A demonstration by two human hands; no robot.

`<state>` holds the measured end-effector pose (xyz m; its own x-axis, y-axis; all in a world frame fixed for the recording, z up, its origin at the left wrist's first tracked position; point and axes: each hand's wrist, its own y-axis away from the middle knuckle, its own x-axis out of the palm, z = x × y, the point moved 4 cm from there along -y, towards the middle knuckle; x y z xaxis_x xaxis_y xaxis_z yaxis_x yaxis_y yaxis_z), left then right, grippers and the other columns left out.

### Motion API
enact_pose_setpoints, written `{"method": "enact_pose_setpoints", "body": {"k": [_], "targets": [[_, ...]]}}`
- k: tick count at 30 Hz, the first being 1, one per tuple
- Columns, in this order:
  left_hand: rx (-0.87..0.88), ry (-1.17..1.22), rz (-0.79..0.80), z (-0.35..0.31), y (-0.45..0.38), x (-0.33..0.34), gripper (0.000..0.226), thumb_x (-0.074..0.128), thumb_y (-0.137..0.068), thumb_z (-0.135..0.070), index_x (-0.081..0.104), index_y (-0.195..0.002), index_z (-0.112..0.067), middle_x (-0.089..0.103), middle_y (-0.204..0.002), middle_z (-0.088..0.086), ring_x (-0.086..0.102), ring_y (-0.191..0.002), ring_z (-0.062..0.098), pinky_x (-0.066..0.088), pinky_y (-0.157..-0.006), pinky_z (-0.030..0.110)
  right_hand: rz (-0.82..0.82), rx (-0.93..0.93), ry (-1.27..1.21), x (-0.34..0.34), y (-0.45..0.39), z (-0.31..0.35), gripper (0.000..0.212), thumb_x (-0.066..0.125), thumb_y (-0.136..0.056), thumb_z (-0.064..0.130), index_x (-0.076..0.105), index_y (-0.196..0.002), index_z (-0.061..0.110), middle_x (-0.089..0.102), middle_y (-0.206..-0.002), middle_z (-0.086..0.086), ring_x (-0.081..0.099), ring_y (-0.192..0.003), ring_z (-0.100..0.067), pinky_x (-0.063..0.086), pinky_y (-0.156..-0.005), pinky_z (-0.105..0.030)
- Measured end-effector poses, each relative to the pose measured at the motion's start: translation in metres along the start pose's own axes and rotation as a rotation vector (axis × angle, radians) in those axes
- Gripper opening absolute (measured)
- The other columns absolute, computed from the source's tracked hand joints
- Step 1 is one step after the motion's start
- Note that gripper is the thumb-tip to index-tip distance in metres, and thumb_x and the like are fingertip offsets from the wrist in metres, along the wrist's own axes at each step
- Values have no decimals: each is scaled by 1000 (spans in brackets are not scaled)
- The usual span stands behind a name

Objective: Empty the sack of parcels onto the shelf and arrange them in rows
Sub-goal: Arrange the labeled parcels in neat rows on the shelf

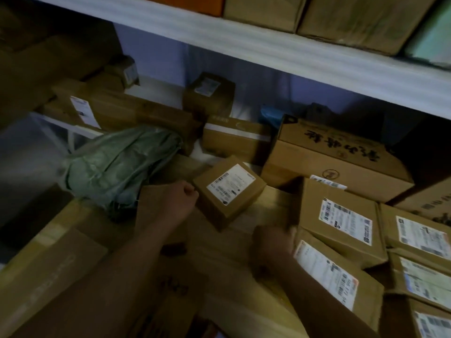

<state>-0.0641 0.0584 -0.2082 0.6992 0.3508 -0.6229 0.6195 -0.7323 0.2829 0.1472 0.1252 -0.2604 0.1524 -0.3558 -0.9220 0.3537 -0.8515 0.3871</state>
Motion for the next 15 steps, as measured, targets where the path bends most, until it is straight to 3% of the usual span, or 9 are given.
{"method": "enact_pose_setpoints", "body": {"k": [3,5,7,9,12,15], "targets": [[8,-77,-46,-6,-12,-6,30,48,-96,-20,54,-125,-11,58,-123,6,54,-110,20,28,-71,12,119,18,140,9,3,-18,16,57,-87,32,55,-73,25,66,-88,3,60,-104,-18,23,-112,-43],[7,-97,-15,-6,-23,1,29,49,-96,-17,55,-124,-11,57,-126,6,55,-114,22,32,-77,19,125,72,167,13,6,-34,15,52,-90,31,64,-85,24,69,-98,2,60,-104,-20,35,-102,-38],[17,-80,5,-4,-36,13,26,52,-94,-16,56,-119,-10,59,-122,11,57,-105,22,37,-77,23,124,126,124,16,6,-43,23,49,-90,33,67,-101,22,69,-106,0,61,-105,-21,43,-96,-36],[19,-85,-4,-5,-44,22,28,54,-93,-19,55,-118,-9,57,-121,14,56,-106,25,42,-80,28,79,109,-39,14,1,-36,29,48,-91,34,63,-112,21,68,-110,-2,63,-105,-22,48,-90,-32],[-13,-108,39,-7,-51,34,45,58,-90,-21,46,-130,-4,48,-133,18,49,-122,33,44,-97,40,104,71,-479,9,-16,-7,39,50,-94,35,55,-129,18,63,-125,-4,62,-109,-20,47,-83,-24],[-52,-117,105,-9,-51,45,48,59,-90,-21,43,-131,-3,44,-138,18,44,-127,33,42,-100,40,188,164,-968,6,-27,19,52,48,-96,35,42,-141,9,54,-137,-11,58,-115,-25,49,-91,-33]]}}
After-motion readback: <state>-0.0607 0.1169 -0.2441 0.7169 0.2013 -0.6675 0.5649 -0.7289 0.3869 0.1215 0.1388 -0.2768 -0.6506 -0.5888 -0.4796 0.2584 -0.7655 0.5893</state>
